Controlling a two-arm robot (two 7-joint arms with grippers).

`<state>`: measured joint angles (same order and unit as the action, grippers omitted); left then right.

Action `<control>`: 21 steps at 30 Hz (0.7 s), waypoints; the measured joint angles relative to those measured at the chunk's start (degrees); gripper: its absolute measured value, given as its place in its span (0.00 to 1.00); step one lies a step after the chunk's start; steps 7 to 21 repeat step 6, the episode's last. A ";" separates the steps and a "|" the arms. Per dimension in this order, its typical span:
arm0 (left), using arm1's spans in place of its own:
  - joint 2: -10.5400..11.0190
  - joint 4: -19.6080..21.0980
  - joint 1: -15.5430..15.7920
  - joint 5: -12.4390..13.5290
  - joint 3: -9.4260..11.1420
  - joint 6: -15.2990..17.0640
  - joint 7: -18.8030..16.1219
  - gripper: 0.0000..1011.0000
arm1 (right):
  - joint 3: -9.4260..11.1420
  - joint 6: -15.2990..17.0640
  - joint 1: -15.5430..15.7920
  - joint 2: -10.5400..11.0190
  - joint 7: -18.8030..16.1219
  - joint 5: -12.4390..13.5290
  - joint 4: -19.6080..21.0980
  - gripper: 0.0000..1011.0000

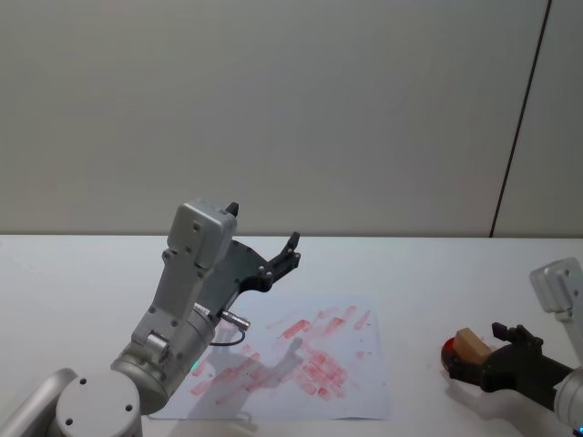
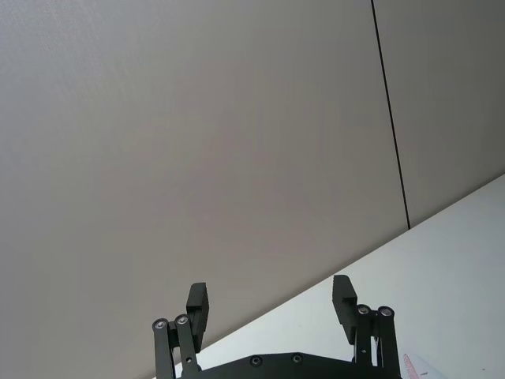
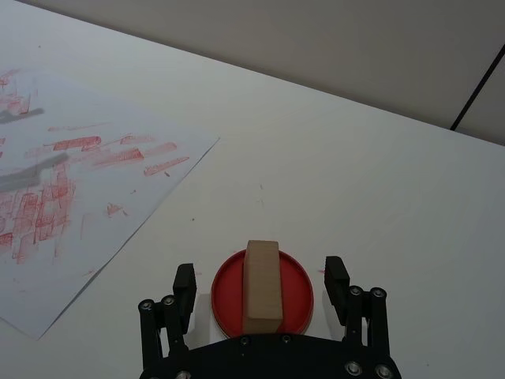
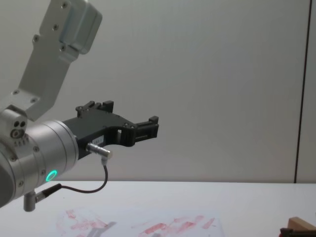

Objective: Use the one hand to pick up the stamp and affix it onto the A4 paper.

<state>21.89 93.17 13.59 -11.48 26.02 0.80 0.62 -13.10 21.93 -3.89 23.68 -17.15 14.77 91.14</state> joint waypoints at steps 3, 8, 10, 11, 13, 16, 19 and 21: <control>0.00 0.00 0.00 0.00 0.00 0.00 0.00 0.99 | 0.00 0.00 0.00 0.00 0.00 -0.03 -0.02 0.99; 0.00 0.00 0.00 0.00 0.00 0.00 0.00 0.99 | 0.00 0.00 0.00 0.00 0.00 -0.04 -0.04 0.99; 0.00 0.00 0.00 0.00 0.00 0.00 0.00 0.99 | 0.00 0.00 0.00 0.00 0.00 -0.04 -0.04 0.99; 0.00 0.00 0.00 0.00 0.00 0.00 0.00 0.99 | 0.00 0.00 0.00 0.00 0.00 -0.04 -0.04 0.99; 0.00 0.00 0.00 0.00 0.00 0.00 0.00 0.99 | 0.00 0.00 0.00 0.00 0.00 -0.04 -0.04 0.99; 0.00 0.00 0.00 0.00 0.00 0.00 0.00 0.99 | 0.00 0.00 0.00 0.00 0.00 -0.04 -0.04 0.99; 0.00 0.00 0.00 0.00 0.00 0.00 0.00 0.99 | 0.00 0.00 0.00 0.00 0.00 -0.04 -0.04 0.99; 0.00 0.00 0.00 0.00 0.00 0.00 0.00 0.99 | 0.00 0.00 0.00 0.00 0.00 -0.04 -0.04 0.99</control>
